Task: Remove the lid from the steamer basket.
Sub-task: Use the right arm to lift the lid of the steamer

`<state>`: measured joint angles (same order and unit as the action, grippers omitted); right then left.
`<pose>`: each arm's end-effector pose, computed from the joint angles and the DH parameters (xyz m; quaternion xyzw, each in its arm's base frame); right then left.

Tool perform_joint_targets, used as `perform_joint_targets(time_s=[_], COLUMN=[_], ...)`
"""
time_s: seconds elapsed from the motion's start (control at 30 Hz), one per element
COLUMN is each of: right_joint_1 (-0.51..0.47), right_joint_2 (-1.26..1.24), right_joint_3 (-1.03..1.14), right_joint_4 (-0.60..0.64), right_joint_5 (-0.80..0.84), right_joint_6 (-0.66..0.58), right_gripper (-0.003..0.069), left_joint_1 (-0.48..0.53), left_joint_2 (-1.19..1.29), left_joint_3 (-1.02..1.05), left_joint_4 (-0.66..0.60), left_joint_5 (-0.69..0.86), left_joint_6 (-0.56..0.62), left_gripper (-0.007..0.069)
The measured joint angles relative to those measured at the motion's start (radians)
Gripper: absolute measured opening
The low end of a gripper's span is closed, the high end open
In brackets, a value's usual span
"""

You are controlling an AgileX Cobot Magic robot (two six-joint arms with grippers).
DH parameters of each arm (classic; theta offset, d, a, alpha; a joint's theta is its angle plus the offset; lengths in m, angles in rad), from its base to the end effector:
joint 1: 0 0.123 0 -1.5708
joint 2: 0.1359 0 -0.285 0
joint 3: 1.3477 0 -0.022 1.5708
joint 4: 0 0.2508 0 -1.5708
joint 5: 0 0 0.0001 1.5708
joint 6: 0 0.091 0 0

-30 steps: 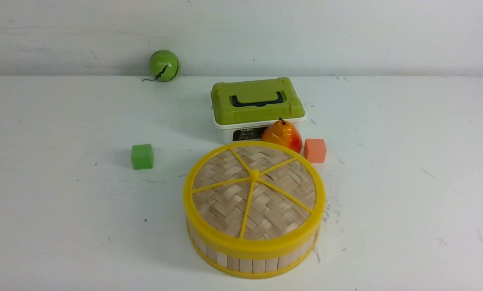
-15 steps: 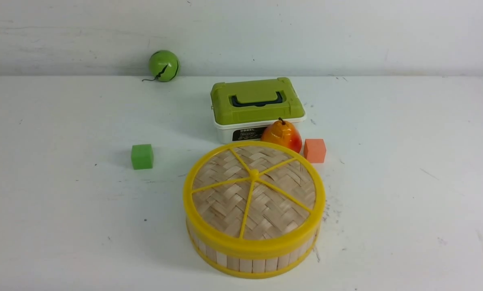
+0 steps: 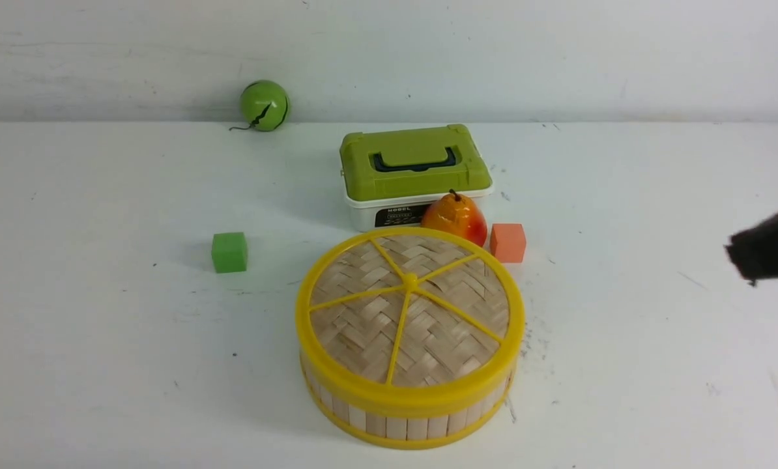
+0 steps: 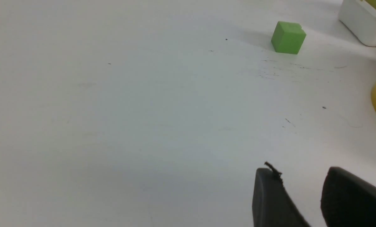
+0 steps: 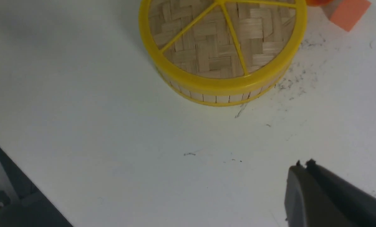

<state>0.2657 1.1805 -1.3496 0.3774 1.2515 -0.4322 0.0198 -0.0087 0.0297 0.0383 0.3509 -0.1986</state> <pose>0.1974 0.0867 0.4132 -0.3165 0.8871 0.1637 0.2934 0.0534 0.0023 0.1721 -0.0768 0.7965 -0.0375 0.5986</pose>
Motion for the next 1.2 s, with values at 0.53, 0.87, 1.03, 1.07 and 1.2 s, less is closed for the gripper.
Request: perform_joint_targets(time_s=[0.53, 0.87, 1.03, 1.07, 1.2], right_joint_1=[0.322, 0.371, 0.371, 0.371, 0.372], right_joint_2=[0.713, 0.925, 0.959, 0.963, 0.973], right_joint_3=[-0.526, -0.668, -0.672, -0.673, -0.677], right_joint_4=[-0.233, -0.317, -0.34, -0.34, -0.335], right_joint_5=[-0.005, -0.01, -0.011, -0.012, -0.022], right_joint_6=[0.211, 0.311, 0.338, 0.339, 0.34], right_gripper=[0.0337, 0.0439, 0.0387, 0.0373, 0.0288], left_joint_1=[0.0, 0.0, 0.0, 0.0, 0.0], left_joint_2=[0.0, 0.0, 0.0, 0.0, 0.0], left_joint_3=[0.0, 0.0, 0.0, 0.0, 0.0], left_joint_4=[0.0, 0.0, 0.0, 0.0, 0.0], left_joint_5=[0.0, -0.001, -0.001, -0.001, -0.001], left_joint_6=[0.0, 0.0, 0.0, 0.0, 0.0], left_gripper=[0.0239, 0.0239, 0.0239, 0.0239, 0.0239])
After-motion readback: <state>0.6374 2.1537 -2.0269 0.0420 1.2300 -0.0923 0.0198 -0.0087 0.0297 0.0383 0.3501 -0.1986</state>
